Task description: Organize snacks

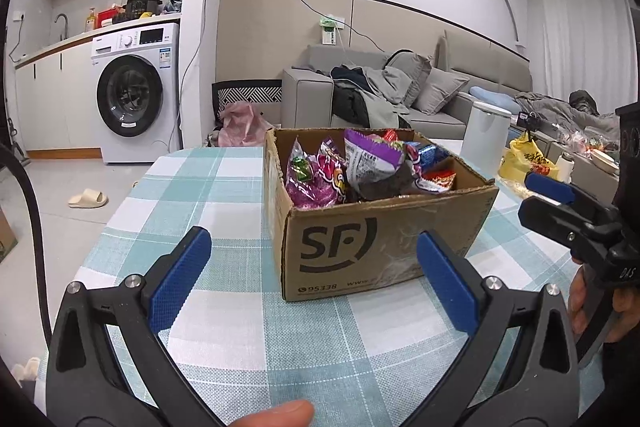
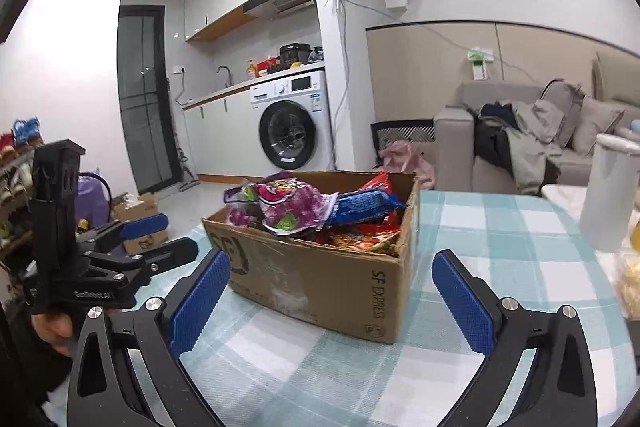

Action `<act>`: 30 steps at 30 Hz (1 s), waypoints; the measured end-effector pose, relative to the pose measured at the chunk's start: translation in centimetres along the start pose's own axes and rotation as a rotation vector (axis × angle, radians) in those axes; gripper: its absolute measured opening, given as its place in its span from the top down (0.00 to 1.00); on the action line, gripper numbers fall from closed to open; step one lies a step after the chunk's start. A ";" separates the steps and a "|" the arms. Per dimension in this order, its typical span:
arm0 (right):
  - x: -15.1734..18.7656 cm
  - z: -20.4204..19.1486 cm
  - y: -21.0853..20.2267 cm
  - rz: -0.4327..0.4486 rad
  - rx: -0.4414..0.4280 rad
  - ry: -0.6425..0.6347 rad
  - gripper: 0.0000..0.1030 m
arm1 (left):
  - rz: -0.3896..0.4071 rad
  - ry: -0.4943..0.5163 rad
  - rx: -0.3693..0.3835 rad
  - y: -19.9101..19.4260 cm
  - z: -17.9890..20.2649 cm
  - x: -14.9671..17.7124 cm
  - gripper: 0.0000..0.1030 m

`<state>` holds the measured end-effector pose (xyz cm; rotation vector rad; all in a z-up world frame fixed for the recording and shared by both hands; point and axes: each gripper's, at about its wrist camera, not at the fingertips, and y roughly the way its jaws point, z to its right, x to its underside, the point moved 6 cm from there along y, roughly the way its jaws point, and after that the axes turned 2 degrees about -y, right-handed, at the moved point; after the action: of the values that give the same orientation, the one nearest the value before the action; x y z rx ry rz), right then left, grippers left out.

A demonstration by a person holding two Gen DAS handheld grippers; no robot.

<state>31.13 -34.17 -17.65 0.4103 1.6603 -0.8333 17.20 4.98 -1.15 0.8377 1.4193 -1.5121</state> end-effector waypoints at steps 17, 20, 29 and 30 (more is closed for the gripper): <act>0.5 1.0 -0.2 0.028 0.021 0.019 0.00 | 0.019 0.015 -0.008 0.3 0.2 0.5 0.01; 0.5 0.9 -0.1 0.026 0.020 0.013 0.00 | 0.018 0.015 -0.008 0.4 0.1 0.5 0.01; 0.7 0.7 -0.1 0.026 0.017 0.003 0.00 | 0.017 0.011 -0.009 0.4 0.0 0.6 0.01; 0.7 0.7 -0.1 0.026 0.016 0.004 0.00 | 0.017 0.012 -0.008 0.3 0.1 0.6 0.01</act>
<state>31.38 -34.88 -18.32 0.4436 1.6496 -0.8274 17.24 4.83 -1.82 0.8536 1.4231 -1.4898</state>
